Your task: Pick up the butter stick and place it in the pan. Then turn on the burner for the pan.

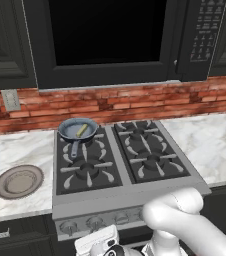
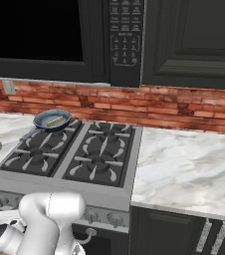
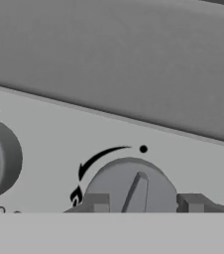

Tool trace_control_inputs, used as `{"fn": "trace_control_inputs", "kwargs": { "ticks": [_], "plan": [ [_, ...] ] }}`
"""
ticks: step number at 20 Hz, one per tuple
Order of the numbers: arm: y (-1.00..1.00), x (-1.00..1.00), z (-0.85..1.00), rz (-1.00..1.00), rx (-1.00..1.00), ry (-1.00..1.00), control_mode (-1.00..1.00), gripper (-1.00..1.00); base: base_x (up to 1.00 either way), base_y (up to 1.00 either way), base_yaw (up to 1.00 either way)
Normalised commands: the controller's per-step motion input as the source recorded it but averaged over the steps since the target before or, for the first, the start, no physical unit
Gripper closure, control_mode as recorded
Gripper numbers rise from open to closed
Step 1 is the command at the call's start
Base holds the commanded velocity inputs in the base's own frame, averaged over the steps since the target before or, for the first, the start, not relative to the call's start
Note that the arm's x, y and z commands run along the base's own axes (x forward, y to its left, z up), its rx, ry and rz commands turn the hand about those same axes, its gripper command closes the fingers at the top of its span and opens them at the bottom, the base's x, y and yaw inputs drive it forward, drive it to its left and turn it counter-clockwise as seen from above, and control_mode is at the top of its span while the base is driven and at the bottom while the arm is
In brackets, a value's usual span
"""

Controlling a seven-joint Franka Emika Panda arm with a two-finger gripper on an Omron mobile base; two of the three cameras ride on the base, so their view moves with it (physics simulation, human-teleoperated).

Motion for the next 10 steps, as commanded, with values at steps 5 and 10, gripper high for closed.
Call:
{"fn": "trace_control_inputs", "kwargs": {
  "ticks": [5, 10],
  "plan": [
    [0.0, 0.36, -0.08, 0.0, 0.03, 0.09, -1.0, 1.0, 0.0, 0.0, 0.0],
    [0.0, 0.07, -0.06, 0.0, 0.0, 0.04, -1.0, 1.0, 0.0, 0.0, 0.0]
  ]
}}
